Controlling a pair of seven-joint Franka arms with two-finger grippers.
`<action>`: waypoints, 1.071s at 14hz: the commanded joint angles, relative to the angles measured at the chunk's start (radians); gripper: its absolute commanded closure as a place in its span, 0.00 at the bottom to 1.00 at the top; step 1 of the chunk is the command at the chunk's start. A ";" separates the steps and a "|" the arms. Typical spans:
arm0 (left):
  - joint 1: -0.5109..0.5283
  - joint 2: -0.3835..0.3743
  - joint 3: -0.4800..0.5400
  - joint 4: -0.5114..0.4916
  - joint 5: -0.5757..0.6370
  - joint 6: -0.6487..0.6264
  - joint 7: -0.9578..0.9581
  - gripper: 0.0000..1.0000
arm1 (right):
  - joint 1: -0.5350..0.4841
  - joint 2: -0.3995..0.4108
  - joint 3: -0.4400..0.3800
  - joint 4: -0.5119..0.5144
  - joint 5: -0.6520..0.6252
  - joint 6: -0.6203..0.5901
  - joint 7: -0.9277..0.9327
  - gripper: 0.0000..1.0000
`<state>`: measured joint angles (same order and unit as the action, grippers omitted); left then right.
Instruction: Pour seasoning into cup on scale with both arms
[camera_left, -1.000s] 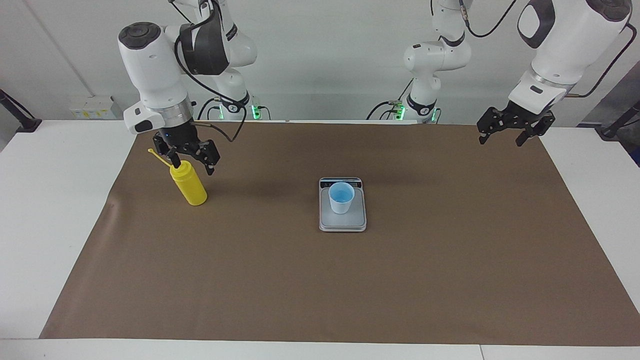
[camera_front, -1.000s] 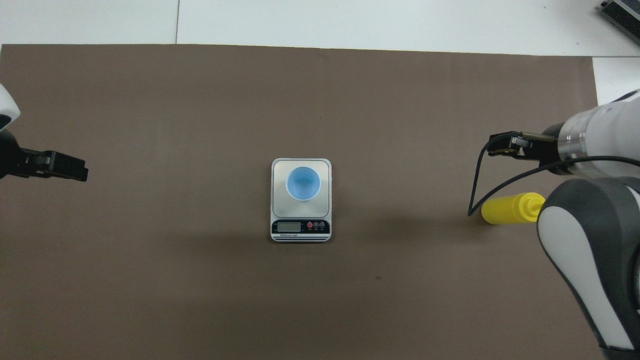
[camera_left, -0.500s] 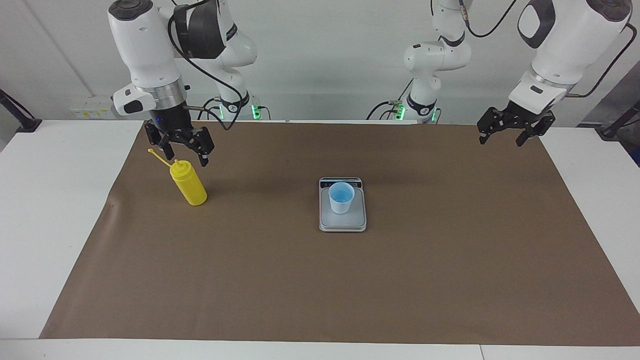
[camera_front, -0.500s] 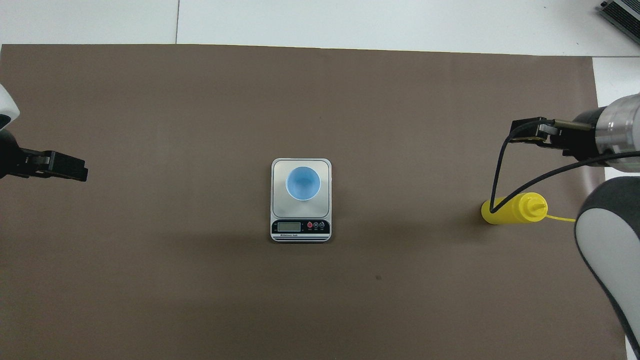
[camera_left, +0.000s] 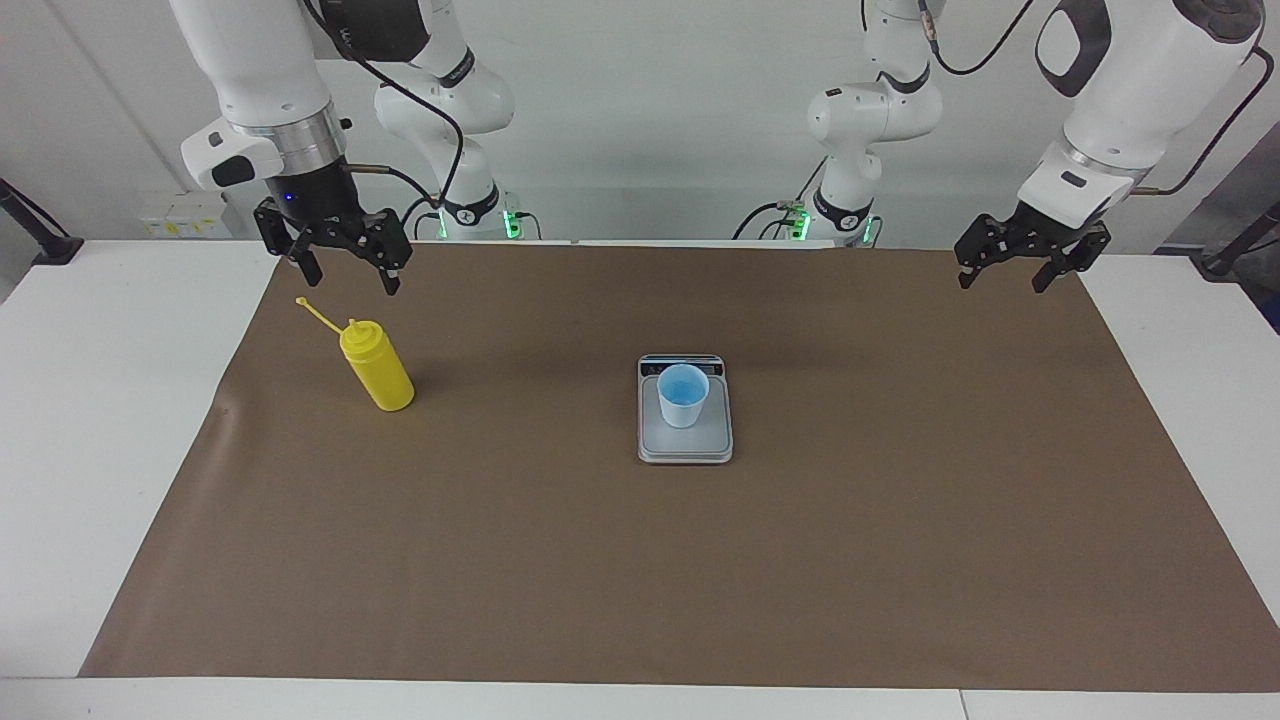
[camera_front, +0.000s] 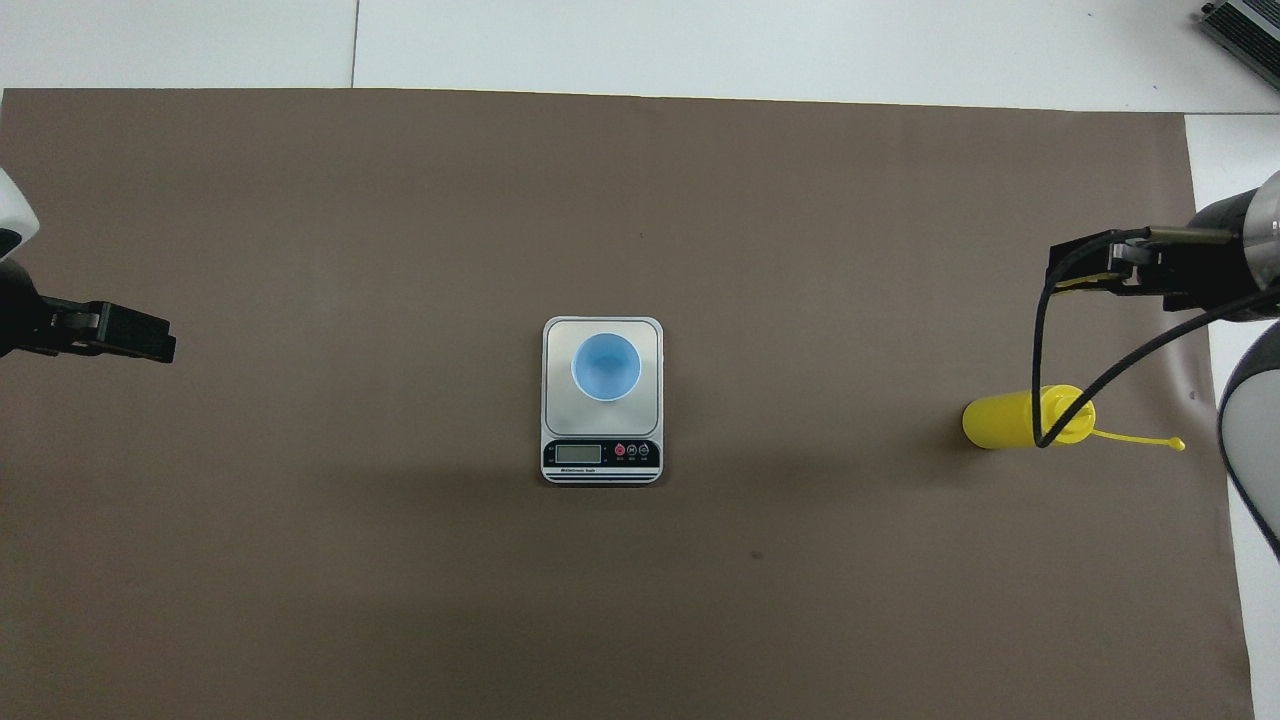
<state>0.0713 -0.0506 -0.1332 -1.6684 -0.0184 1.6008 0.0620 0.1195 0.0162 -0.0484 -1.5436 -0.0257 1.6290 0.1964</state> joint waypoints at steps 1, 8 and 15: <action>0.007 -0.029 -0.002 -0.034 0.014 0.014 0.005 0.00 | 0.018 -0.008 0.005 -0.012 -0.016 -0.035 -0.038 0.00; 0.007 -0.029 -0.002 -0.034 0.014 0.014 0.005 0.00 | 0.023 -0.018 0.005 -0.029 -0.022 -0.041 -0.046 0.00; 0.007 -0.029 -0.002 -0.034 0.014 0.014 0.005 0.00 | 0.005 -0.016 0.001 -0.029 -0.008 -0.041 -0.046 0.00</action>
